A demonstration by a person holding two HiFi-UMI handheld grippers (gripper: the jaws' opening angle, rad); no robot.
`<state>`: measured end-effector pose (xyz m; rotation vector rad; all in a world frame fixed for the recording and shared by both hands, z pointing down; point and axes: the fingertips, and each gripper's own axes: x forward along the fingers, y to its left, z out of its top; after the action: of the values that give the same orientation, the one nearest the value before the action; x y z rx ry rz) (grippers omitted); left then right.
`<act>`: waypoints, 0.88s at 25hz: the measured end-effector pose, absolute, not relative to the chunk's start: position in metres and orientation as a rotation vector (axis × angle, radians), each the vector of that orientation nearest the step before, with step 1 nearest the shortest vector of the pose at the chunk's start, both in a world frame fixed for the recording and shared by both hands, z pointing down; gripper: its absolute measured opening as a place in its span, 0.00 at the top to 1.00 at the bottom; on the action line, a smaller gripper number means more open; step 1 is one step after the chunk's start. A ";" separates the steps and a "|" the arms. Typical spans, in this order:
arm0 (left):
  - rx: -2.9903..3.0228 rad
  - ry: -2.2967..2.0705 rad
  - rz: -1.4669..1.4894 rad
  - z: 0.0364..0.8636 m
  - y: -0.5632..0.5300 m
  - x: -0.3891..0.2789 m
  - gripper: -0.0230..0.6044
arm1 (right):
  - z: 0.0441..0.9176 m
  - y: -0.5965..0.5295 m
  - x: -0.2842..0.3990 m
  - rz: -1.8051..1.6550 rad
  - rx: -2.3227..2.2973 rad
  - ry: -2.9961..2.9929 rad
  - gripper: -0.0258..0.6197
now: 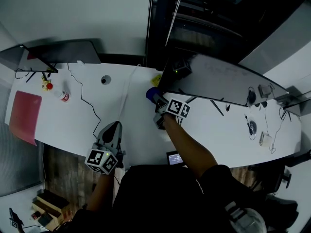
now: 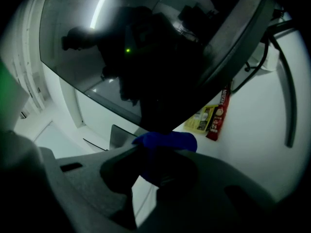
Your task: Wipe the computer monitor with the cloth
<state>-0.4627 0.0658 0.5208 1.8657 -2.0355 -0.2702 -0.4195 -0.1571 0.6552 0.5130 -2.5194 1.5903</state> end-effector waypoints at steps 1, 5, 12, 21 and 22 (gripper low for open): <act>1.867 -2.037 -0.269 0.520 0.066 -0.463 0.97 | 0.654 -0.156 -0.421 1.594 0.509 -2.521 0.86; 1.870 -2.035 -0.264 0.519 0.067 -0.461 0.97 | 0.638 -0.158 -0.430 1.562 0.507 -2.592 0.86; 1.875 -2.032 -0.264 0.518 0.070 -0.456 0.97 | 0.614 -0.165 -0.428 1.650 0.647 -2.622 0.87; 1.894 -2.037 -0.269 0.512 0.064 -0.453 0.97 | 0.569 -0.165 -0.427 1.660 0.591 -2.718 0.87; 1.894 -2.048 -0.272 0.510 0.064 -0.456 0.97 | 0.565 -0.165 -0.427 1.662 0.583 -2.725 0.87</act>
<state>-0.4556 0.0643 0.5103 1.8938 -2.0477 -0.2715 -0.4267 -0.1650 0.5649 0.5834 -2.7245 1.6619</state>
